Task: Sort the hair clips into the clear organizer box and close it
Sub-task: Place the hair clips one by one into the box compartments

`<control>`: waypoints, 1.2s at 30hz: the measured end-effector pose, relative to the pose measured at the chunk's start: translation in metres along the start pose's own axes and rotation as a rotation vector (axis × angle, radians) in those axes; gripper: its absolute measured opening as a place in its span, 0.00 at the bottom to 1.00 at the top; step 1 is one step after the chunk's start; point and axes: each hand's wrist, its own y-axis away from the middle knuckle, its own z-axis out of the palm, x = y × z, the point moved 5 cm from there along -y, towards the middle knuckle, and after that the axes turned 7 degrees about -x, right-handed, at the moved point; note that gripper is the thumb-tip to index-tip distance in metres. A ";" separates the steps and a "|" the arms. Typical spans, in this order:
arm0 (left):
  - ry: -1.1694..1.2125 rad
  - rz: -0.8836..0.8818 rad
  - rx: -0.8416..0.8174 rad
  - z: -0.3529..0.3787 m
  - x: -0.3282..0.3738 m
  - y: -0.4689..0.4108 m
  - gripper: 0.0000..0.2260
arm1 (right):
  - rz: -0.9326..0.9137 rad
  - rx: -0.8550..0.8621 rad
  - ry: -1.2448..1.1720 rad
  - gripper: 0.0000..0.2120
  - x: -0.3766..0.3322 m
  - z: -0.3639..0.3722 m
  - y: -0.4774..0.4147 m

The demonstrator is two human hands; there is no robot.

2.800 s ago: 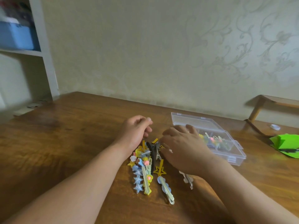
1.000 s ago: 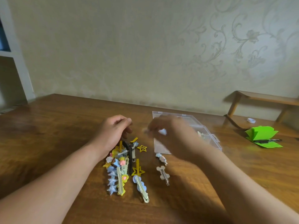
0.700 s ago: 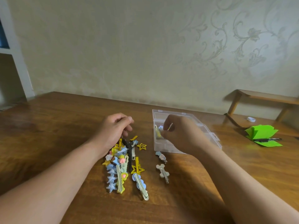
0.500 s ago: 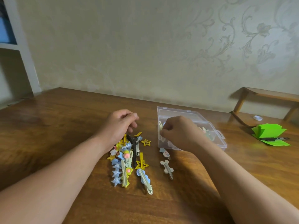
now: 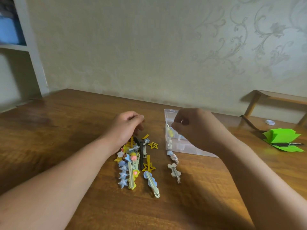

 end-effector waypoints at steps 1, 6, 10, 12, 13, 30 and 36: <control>-0.005 0.004 0.001 0.000 0.000 0.000 0.11 | -0.020 -0.074 0.024 0.05 -0.004 -0.002 0.004; -0.012 0.013 -0.001 0.000 0.000 0.000 0.10 | -0.078 -0.368 0.230 0.08 -0.020 0.007 0.022; -0.035 0.019 -0.002 0.001 0.000 -0.001 0.10 | -0.090 -0.437 0.335 0.10 -0.025 0.017 0.028; -0.045 0.019 -0.003 0.001 0.000 -0.001 0.10 | -0.121 -0.448 0.374 0.12 -0.028 0.025 0.028; -0.050 0.019 -0.003 0.001 0.000 -0.002 0.10 | -0.145 -0.446 0.385 0.12 -0.030 0.029 0.028; -0.009 0.014 -0.005 0.001 0.001 -0.001 0.10 | -0.180 -0.019 -0.141 0.09 -0.025 0.017 0.003; -0.037 0.005 0.001 0.004 0.003 0.001 0.10 | 0.135 0.159 -0.362 0.04 0.042 0.015 -0.014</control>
